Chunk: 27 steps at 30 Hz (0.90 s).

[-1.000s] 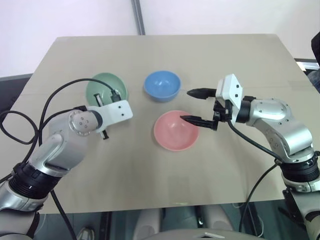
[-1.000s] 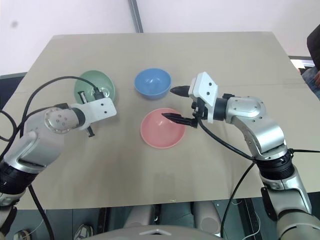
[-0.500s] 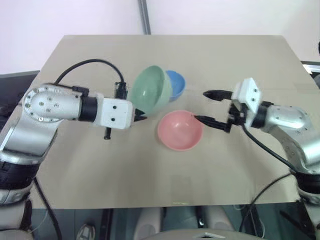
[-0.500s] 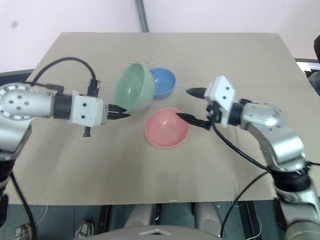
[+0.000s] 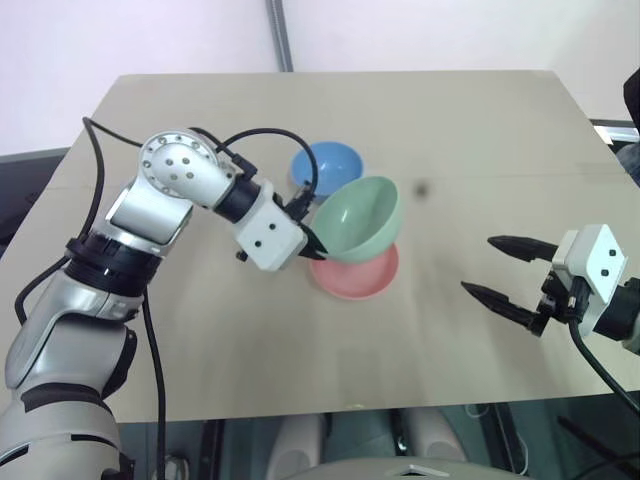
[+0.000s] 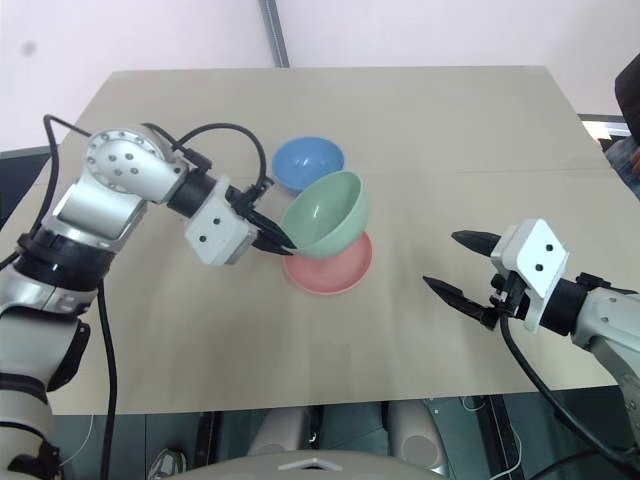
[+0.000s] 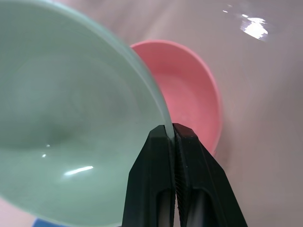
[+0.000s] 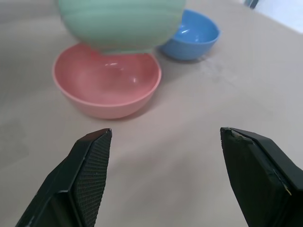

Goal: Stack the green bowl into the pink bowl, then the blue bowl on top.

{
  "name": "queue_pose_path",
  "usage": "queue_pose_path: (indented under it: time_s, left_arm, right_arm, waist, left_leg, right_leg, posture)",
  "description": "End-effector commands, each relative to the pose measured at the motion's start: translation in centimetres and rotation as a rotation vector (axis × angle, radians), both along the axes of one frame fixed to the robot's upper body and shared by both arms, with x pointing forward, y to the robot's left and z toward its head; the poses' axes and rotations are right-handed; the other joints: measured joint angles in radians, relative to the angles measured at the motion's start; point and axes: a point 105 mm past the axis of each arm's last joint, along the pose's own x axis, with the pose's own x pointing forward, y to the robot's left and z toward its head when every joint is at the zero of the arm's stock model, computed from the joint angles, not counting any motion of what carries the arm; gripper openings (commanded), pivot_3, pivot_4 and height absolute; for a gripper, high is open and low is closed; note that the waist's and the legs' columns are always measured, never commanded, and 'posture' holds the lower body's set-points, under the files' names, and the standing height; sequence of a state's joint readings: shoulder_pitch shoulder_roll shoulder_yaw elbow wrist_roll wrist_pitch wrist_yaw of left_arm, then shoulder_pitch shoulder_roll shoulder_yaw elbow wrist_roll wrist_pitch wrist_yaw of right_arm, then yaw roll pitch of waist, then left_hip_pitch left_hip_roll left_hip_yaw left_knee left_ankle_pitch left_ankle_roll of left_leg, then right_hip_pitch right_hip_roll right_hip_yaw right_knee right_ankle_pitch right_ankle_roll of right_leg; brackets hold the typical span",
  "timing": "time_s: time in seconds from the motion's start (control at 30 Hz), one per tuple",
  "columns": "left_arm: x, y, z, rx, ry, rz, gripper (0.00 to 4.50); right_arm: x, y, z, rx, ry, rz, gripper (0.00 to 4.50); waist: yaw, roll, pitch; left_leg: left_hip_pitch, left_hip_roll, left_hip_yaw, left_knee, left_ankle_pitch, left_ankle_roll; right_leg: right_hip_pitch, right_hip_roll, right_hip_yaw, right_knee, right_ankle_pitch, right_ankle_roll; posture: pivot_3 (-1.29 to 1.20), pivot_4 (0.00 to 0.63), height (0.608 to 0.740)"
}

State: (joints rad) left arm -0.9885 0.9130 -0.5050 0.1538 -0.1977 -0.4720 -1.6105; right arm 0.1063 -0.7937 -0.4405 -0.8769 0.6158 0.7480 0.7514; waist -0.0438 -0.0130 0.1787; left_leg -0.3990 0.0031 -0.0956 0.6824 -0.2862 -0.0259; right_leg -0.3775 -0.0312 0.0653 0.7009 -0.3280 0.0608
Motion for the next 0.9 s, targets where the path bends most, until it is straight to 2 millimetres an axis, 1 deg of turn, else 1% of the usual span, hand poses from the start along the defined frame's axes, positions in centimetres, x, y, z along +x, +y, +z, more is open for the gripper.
queue_pose_path:
  time_s: [0.03,0.2,0.4,0.43,0.47,0.5,0.57,0.6,0.67,0.73,0.77,0.83,0.9]
  left_arm:
    - [0.4,0.2,1.0,0.045,-0.08,-0.063,0.1]
    - [0.7,0.2,0.7,0.095,-0.129,-0.137,0.1]
    - [0.4,-0.6,0.1,0.099,-0.139,-0.216,0.1]
    - [0.3,-0.8,0.1,0.095,-0.139,-0.228,0.36]
    - [0.2,-0.9,0.1,0.093,-0.138,-0.234,0.73]
    - [0.2,-1.0,0.0,0.092,-0.136,-0.237,0.97]
    - [0.3,-1.2,0.3,0.068,-0.138,-0.225,1.92]
    - [0.4,-1.2,0.5,0.058,-0.138,-0.211,2.37]
    - [0.8,-1.4,1.8,-0.013,-0.103,-0.129,2.37]
    - [1.5,-1.9,3.5,-0.12,-0.075,-0.015,2.37]
    - [1.8,-2.0,4.0,-0.15,-0.069,0.02,2.37]
    - [3.4,-1.5,5.3,-0.243,-0.086,0.167,2.37]
    - [5.1,-0.1,5.8,-0.296,-0.124,0.309,2.37]
  right_arm:
    - [-0.5,0.0,1.0,-0.01,-0.055,-0.019,3.98]
    - [-0.4,0.2,1.2,-0.001,-0.067,-0.028,3.98]
    - [0.0,0.5,1.4,0.005,-0.077,-0.025,3.98]
    - [0.0,0.5,1.4,0.005,-0.079,-0.023,3.98]
    - [0.1,0.6,1.5,0.005,-0.08,-0.021,3.98]
    - [0.1,0.6,1.5,0.004,-0.081,-0.02,3.98]
    - [0.2,0.7,1.6,0.006,-0.083,-0.017,3.98]
    - [0.2,0.7,1.7,0.006,-0.083,-0.016,3.98]
    - [0.3,0.8,1.6,0.01,-0.08,-0.013,3.98]
    - [0.4,1.0,1.5,0.014,-0.078,-0.01,3.98]
    - [0.4,1.0,1.5,0.014,-0.079,-0.01,3.98]
    - [0.8,1.4,1.6,0.03,-0.082,0.001,3.98]
    - [1.2,2.0,1.6,0.039,-0.087,0.019,3.98]
  waist:
    - [0.002,0.0,0.0]
    - [0.002,0.0,0.0]
    - [0.001,0.0,0.0]
    - [0.001,0.0,0.0]
    - [0.001,0.0,0.0]
    - [0.001,0.0,0.0]
    - [0.001,0.0,0.0]
    - [0.001,0.0,0.0]
    - [0.001,0.0,0.0]
    - [0.0,0.0,0.0]
    - [0.0,0.0,0.0]
    - [-0.001,0.0,0.0]
    - [-0.003,0.0,0.0]
  left_leg:
    - [0.0,0.0,0.0,0.0,0.0,0.0]
    - [0.0,0.0,0.0,0.001,0.0,0.0]
    - [0.0,0.0,-0.001,0.001,0.0,0.0]
    - [0.0,0.0,-0.001,0.001,0.0,0.0]
    - [0.0,0.0,-0.001,0.001,0.0,0.0]
    - [0.0,0.0,-0.001,0.001,0.0,0.0]
    - [0.0,0.0,-0.001,0.001,0.0,0.0]
    - [0.0,0.0,-0.001,0.001,0.0,0.0]
    - [0.0,0.0,-0.001,0.001,0.0,0.0]
    - [-0.001,0.0,-0.001,0.001,0.0,0.0]
    - [0.0,0.0,-0.001,0.002,0.0,0.0]
    - [0.0,0.0,-0.001,0.002,0.0,0.0]
    - [0.0,0.0,-0.001,0.002,0.0,0.0]
  right_leg:
    - [0.0,0.0,0.0,0.0,0.0,0.0]
    - [0.001,0.0,0.0,-0.001,0.0,0.0]
    - [0.001,0.0,0.0,-0.001,0.0,0.0]
    - [0.001,0.0,0.0,-0.001,0.0,0.0]
    - [0.001,0.0,0.0,-0.001,0.0,0.0]
    - [0.001,0.0,-0.001,-0.001,0.0,0.0]
    - [0.001,0.0,-0.001,-0.001,0.0,0.0]
    - [0.001,0.0,-0.001,-0.001,0.0,0.0]
    - [0.001,0.0,-0.001,-0.001,0.0,0.0]
    - [0.001,0.0,-0.001,-0.001,0.0,0.0]
    - [0.001,0.0,-0.001,-0.001,0.0,0.0]
    - [0.001,0.0,-0.001,-0.001,0.0,0.0]
    - [0.001,0.0,-0.001,0.0,0.0,0.0]
  posture:
    - [0.0,0.15,0.74]
    - [0.0,0.15,0.74]
    - [0.0,0.15,0.74]
    - [0.0,0.15,0.74]
    - [0.0,0.15,0.74]
    - [0.0,0.15,0.74]
    - [0.0,0.15,0.74]
    - [0.0,0.15,0.74]
    - [0.0,0.15,0.74]
    - [0.0,0.15,0.74]
    - [0.0,0.15,0.74]
    - [0.0,0.15,0.74]
    - [0.0,0.15,0.74]
